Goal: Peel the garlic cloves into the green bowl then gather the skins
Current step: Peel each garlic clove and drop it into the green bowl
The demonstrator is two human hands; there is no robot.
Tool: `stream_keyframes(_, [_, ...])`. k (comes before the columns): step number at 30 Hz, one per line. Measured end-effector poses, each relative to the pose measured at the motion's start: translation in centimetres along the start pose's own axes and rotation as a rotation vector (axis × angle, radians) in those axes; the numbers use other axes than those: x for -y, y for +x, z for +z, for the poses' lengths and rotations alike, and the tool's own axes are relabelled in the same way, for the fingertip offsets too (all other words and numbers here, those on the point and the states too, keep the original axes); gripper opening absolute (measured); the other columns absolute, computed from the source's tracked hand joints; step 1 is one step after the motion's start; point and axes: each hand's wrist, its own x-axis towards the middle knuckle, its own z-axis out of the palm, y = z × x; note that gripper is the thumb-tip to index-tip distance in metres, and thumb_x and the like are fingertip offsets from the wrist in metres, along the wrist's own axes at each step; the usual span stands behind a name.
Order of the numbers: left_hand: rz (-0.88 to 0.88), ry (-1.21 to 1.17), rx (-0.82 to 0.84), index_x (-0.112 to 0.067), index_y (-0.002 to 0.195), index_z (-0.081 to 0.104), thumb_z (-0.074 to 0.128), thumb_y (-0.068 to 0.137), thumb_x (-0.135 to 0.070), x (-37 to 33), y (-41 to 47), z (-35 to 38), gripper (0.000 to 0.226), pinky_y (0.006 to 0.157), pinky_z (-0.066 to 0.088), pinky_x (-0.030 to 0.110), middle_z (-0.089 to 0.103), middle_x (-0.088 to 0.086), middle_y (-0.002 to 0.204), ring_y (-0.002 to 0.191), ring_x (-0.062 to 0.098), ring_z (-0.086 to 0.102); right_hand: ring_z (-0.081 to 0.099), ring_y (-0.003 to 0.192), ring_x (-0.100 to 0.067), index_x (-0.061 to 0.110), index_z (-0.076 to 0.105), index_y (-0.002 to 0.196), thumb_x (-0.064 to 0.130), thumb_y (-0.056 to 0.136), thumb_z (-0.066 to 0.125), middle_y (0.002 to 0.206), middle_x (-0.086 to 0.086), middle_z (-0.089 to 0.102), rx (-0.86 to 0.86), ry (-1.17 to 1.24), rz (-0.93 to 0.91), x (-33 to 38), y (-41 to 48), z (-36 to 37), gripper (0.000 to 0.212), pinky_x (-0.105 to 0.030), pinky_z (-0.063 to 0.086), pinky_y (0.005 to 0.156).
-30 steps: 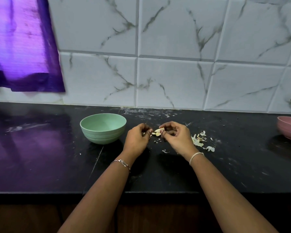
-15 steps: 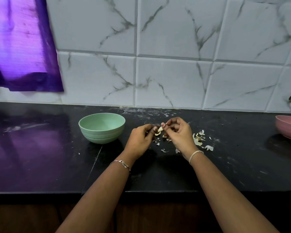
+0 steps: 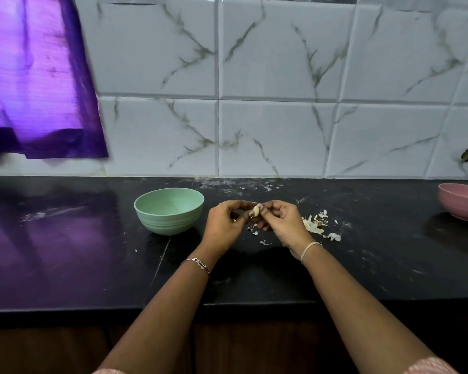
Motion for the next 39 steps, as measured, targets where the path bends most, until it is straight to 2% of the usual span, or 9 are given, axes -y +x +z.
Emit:
stream_keyframes(8, [-0.025, -0.094, -0.095, -0.026, 0.089, 0.064, 0.069, 0.088, -0.020, -1.3, 0.3, -2.4, 0.008, 0.075, 0.058, 0.045, 0.070, -0.007, 0.082, 0.079, 0.014, 0.068, 0.053, 0.051, -0.008, 0.008, 0.072, 0.086, 0.037, 0.100, 0.049, 0.066, -0.005, 0.066, -0.114, -0.007, 0.039, 1.9, 0.3, 1.6, 0.040, -0.017, 0.042, 0.051])
stream_keyframes(11, [-0.019, 0.188, -0.216, -0.019, 0.098, 0.066, 0.065, 0.091, -0.029, -1.9, 1.1, -5.8, 0.012, 0.079, 0.055, 0.038, 0.071, -0.004, 0.089, 0.082, 0.015, 0.067, 0.066, 0.077, -0.013, 0.019, 0.073, 0.097, 0.038, 0.100, 0.049, 0.085, 0.001, 0.073, -0.113, -0.410, 0.013, 1.0, 0.1, 1.1, 0.031, -0.031, 0.052, 0.073])
stream_keyframes(14, [-0.044, 0.736, -0.277, -0.023, 0.106, 0.061, 0.052, 0.095, -0.040, -1.7, 1.5, -9.3, 0.022, 0.085, 0.042, 0.039, 0.071, -0.002, 0.100, 0.097, 0.024, 0.064, 0.058, 0.119, -0.020, 0.025, 0.061, 0.129, 0.036, 0.099, 0.051, 0.129, 0.002, 0.064, 0.170, -0.773, -0.017, 0.3, -1.2, 1.3, 0.034, -0.034, 0.045, 0.102])
stream_keyframes(16, [-0.113, 0.918, -0.239, -0.023, 0.108, 0.057, 0.049, 0.094, -0.038, -1.3, 1.4, -10.9, 0.022, 0.091, 0.035, 0.041, 0.070, 0.001, 0.103, 0.102, 0.028, 0.062, 0.034, 0.142, -0.017, 0.024, 0.039, 0.148, 0.040, 0.101, 0.043, 0.155, 0.004, 0.036, 0.414, -0.932, -0.029, 0.4, -2.3, 2.3, 0.049, -0.036, 0.026, 0.117])
stream_keyframes(18, [-0.180, 1.013, -0.148, -0.021, 0.107, 0.057, 0.049, 0.093, -0.035, -0.9, 1.4, -12.0, 0.022, 0.094, 0.032, 0.043, 0.068, 0.003, 0.105, 0.104, 0.027, 0.061, 0.009, 0.149, -0.010, 0.025, 0.019, 0.155, 0.048, 0.102, 0.033, 0.162, 0.008, 0.012, 0.573, -1.087, -0.037, 0.6, -3.2, 3.5, 0.059, -0.040, 0.006, 0.122])
stream_keyframes(21, [-0.241, 1.056, -0.048, -0.023, 0.106, 0.064, 0.049, 0.091, -0.031, -0.7, 1.4, -12.9, 0.023, 0.098, 0.030, 0.045, 0.066, 0.000, 0.110, 0.107, 0.024, 0.059, -0.003, 0.149, -0.007, 0.025, 0.011, 0.156, 0.056, 0.101, 0.024, 0.163, 0.009, 0.001, 0.627, -1.178, -0.009, 0.9, -3.8, 4.0, 0.065, -0.044, -0.002, 0.120])
stream_keyframes(26, [-0.147, 1.083, -0.063, -0.023, 0.111, 0.068, 0.043, 0.097, -0.040, -1.3, 1.4, -11.9, 0.033, 0.097, 0.033, 0.045, 0.062, 0.004, 0.117, 0.115, 0.027, 0.052, -0.002, 0.150, -0.012, 0.021, 0.009, 0.156, 0.060, 0.099, 0.017, 0.164, 0.004, 0.001, 0.559, -1.242, 0.080, 0.8, -3.3, 2.6, 0.070, -0.049, -0.003, 0.120])
stream_keyframes(33, [0.307, 0.735, 0.024, -0.016, 0.108, 0.068, 0.056, 0.092, -0.022, -3.1, 0.6, -8.1, 0.021, 0.081, 0.048, 0.038, 0.063, 0.007, 0.106, 0.100, 0.029, 0.058, -0.003, 0.150, -0.013, 0.018, 0.013, 0.156, 0.059, 0.100, 0.014, 0.164, 0.003, 0.005, 0.423, -1.350, 0.182, 0.1, -2.3, -1.6, 0.070, -0.050, -0.006, 0.118])
stream_keyframes(39, [0.139, 0.675, 0.271, -0.010, 0.119, 0.063, 0.050, 0.092, -0.012, -0.8, 0.3, -4.0, 0.030, 0.095, 0.045, 0.036, 0.064, 0.014, 0.116, 0.108, 0.029, 0.058, 0.026, 0.144, -0.017, 0.022, 0.046, 0.141, 0.047, 0.100, 0.037, 0.152, 0.004, 0.037, 0.125, -1.437, -0.081, 0.2, -2.5, -1.8, 0.049, -0.042, 0.014, 0.118])
